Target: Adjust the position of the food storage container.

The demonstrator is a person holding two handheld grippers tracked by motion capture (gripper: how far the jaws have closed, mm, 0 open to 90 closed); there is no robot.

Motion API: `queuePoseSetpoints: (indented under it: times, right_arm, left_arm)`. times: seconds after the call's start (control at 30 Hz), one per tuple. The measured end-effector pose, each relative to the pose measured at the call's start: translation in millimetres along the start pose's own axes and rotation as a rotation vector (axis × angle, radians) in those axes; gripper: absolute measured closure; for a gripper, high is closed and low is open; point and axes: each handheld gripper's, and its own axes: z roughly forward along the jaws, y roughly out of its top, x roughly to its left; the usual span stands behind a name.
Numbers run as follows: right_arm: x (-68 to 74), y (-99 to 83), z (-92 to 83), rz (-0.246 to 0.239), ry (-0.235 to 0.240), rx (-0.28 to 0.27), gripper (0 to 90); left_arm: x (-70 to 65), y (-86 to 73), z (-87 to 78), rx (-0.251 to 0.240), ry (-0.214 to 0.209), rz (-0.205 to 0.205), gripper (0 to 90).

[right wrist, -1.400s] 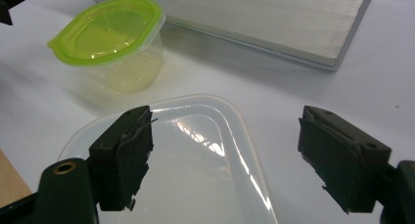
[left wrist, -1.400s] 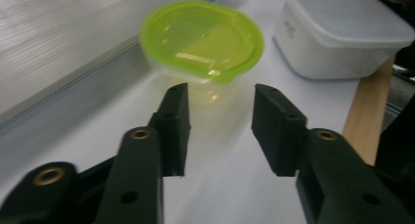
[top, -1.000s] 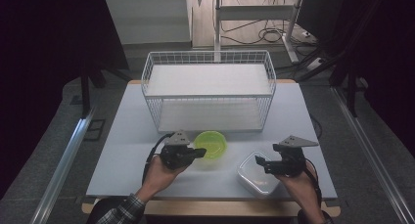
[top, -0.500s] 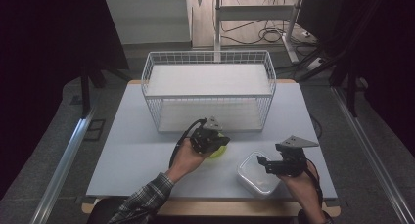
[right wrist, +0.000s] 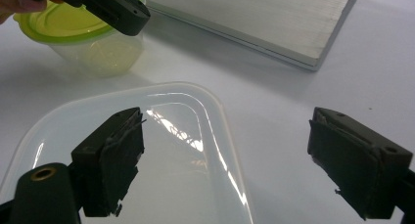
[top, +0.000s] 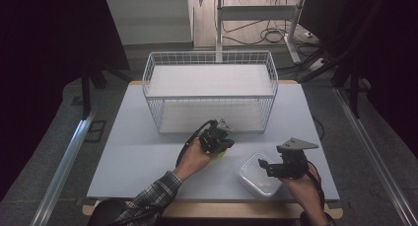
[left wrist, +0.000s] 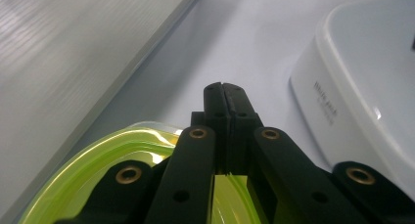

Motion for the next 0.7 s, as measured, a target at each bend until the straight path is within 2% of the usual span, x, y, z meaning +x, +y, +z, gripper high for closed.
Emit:
queuePoseSetpoints:
  times: [0.17, 0.23, 0.7]
  right_arm:
    - [1.5, 0.0, 1.3, -0.007, 0.000, 0.007, 13.4]
    - [1.0, -0.1, 1.1, -0.008, -0.001, 0.006, 13.5]
    - [1.8, 0.1, 2.0, -0.010, -0.003, 0.006, 13.5]
  left_arm:
    - [4.5, -9.0, -7.9, 0.001, -0.004, -0.019, 90.0]
    - [6.5, -14.2, -11.4, -0.012, -0.010, -0.047, 90.0]
    - [23.4, -52.5, -44.4, -0.015, 0.018, -0.110, 89.9]
